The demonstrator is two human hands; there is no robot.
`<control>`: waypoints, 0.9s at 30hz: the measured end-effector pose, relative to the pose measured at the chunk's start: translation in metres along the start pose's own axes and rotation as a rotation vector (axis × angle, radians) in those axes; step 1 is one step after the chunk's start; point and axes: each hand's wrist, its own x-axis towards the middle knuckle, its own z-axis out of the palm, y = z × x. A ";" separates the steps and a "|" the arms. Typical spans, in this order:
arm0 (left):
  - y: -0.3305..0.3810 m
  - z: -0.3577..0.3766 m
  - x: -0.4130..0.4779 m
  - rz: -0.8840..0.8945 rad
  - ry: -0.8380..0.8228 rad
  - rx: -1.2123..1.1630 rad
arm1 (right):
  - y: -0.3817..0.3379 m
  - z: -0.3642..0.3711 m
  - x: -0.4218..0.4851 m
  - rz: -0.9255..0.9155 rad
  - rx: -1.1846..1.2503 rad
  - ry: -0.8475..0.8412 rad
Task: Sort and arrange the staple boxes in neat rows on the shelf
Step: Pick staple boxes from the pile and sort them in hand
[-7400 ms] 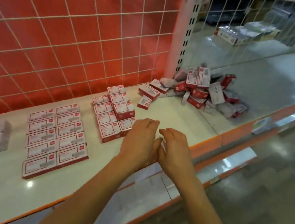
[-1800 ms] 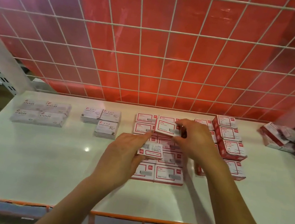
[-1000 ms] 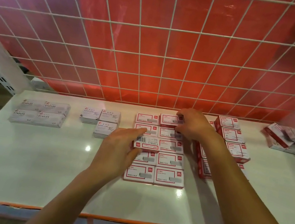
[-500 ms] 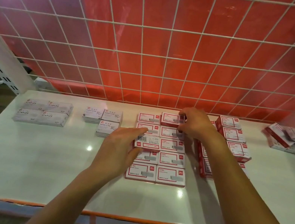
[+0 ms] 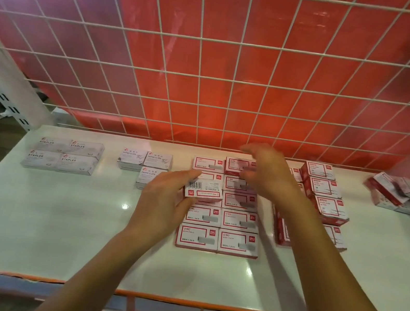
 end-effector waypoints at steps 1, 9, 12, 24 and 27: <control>-0.001 0.000 0.001 0.005 0.013 -0.008 | -0.005 -0.001 -0.006 -0.017 0.076 -0.044; -0.004 -0.008 0.010 -0.079 -0.011 -0.278 | -0.017 0.006 -0.031 -0.155 0.400 -0.270; -0.003 -0.012 0.013 -0.128 -0.017 -0.388 | -0.015 0.005 -0.036 -0.109 0.528 -0.254; 0.002 -0.015 0.012 -0.045 -0.099 -0.262 | -0.015 0.009 -0.044 0.011 0.676 -0.230; 0.005 -0.011 0.013 -0.163 -0.054 -0.411 | -0.016 0.011 -0.045 0.061 0.802 -0.202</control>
